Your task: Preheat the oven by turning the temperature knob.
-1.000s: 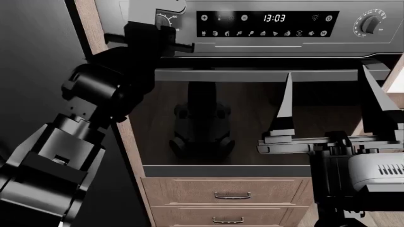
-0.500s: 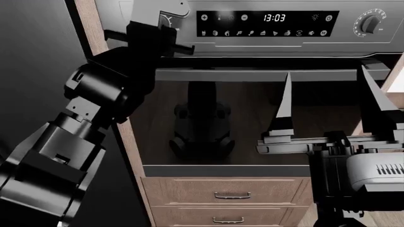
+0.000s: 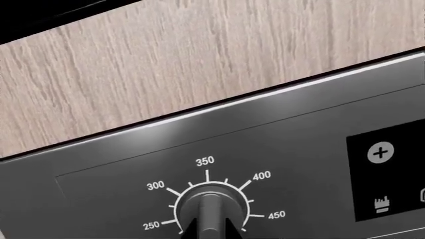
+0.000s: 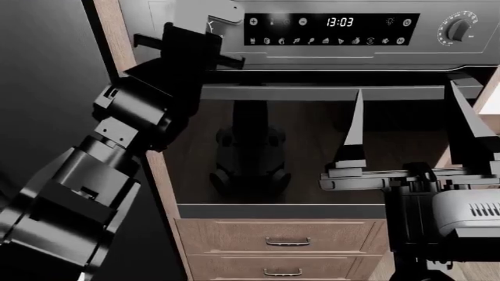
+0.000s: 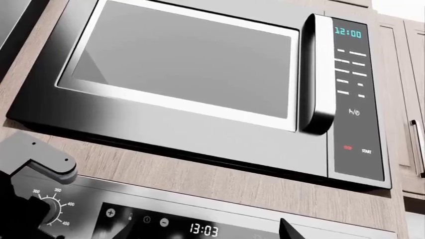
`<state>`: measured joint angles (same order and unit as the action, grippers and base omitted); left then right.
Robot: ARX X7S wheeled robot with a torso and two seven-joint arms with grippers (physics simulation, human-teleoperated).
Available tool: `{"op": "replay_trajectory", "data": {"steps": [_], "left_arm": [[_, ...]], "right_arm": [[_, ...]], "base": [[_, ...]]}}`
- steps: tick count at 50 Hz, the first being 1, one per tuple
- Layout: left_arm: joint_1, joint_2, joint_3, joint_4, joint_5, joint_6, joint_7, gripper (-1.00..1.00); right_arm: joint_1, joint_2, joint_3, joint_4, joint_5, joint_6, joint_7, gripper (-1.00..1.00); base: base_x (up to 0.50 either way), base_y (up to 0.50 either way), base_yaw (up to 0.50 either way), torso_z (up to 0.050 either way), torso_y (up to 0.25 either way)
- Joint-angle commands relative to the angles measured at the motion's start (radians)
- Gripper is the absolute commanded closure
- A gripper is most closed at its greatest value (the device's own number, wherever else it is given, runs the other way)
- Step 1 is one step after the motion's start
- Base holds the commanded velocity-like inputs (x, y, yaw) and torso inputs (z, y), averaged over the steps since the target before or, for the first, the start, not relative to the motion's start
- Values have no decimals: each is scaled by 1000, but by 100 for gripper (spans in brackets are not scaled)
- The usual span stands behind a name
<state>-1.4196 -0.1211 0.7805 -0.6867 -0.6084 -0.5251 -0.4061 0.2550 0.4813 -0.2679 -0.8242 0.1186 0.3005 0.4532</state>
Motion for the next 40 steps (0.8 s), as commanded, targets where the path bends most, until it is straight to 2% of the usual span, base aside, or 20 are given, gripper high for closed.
{"op": "replay_trajectory", "data": {"steps": [1,5,20,40], "left_arm": [[-27,-11,1,-55,58,31,56,100],[-26,-12,59,-49,117,35,37,100],[-24,-19,101,-41,152,36,30,100],[-12,-29,217,-16,242,10,26,100]], "right_arm": [[0,0,0,-9,-1,2,1,-100],[1,1,-2,-7,-1,1,2,-100],[0,4,-2,-8,0,-1,4,-100],[2,6,-4,-10,1,0,8,-100]], "base": [[29,-4,-14,0,0],[28,-3,-13,0,0],[5,0,-2,1,0],[0,0,0,0,0]]}}
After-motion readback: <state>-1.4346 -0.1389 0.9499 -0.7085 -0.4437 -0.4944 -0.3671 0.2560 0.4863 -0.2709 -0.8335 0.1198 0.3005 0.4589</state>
